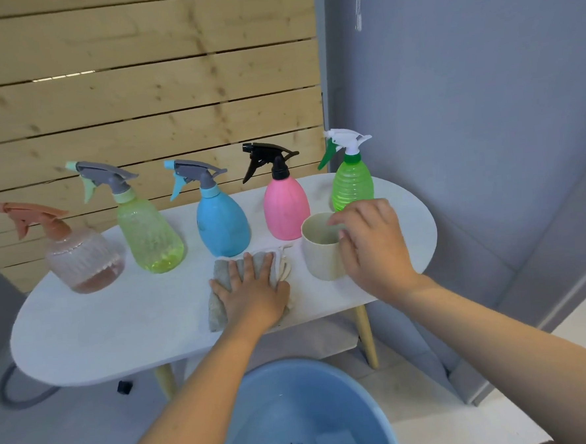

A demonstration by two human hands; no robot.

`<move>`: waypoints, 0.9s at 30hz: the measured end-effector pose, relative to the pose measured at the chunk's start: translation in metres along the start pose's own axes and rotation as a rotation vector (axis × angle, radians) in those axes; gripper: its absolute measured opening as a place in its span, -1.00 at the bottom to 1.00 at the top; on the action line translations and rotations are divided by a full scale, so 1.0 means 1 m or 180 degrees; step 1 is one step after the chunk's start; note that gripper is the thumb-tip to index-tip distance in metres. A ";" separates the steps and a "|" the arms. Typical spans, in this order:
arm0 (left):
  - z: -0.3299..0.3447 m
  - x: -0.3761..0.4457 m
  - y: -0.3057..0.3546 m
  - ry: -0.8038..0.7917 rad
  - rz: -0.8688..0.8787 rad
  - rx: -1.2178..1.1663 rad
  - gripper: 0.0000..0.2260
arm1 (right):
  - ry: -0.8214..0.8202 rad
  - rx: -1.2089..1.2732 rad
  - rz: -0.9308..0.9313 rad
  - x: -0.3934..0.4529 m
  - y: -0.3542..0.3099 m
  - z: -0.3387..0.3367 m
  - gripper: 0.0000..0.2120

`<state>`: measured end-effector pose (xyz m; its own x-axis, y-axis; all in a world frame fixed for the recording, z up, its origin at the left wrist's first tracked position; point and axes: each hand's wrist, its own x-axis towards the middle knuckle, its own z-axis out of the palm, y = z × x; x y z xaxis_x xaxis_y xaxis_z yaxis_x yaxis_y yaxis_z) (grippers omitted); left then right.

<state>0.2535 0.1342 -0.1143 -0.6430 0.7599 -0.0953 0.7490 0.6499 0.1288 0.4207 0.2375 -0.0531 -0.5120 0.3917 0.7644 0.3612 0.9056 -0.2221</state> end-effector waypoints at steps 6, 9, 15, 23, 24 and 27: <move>-0.008 -0.008 -0.052 0.0009 -0.0150 0.0007 -0.42 | -0.1084 0.0414 -0.0507 -0.015 -0.052 0.026 -0.70; -0.011 -0.014 -0.085 0.0045 -0.0202 -0.0117 -0.43 | -0.1763 0.0396 -0.0428 -0.017 -0.069 0.047 -0.60; -0.028 -0.024 -0.172 0.0048 -0.0630 -0.0146 -0.42 | -0.2559 0.0193 -0.0719 -0.015 -0.118 0.095 -0.53; -0.033 -0.023 -0.231 0.0059 -0.0821 -0.0175 -0.41 | -0.2490 0.0341 -0.0755 -0.016 -0.167 0.129 -0.53; -0.034 -0.022 -0.233 0.0079 -0.0837 -0.0157 -0.41 | -0.2463 0.0350 -0.0756 -0.018 -0.168 0.130 -0.53; -0.034 -0.022 -0.241 0.0053 -0.0866 -0.0170 -0.41 | -0.2528 0.0360 -0.0744 -0.017 -0.175 0.137 -0.54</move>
<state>0.0814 -0.0394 -0.1094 -0.8223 0.5568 -0.1173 0.5391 0.8283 0.1527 0.2595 0.0945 -0.1102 -0.9765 0.1512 0.1538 0.1186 0.9720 -0.2027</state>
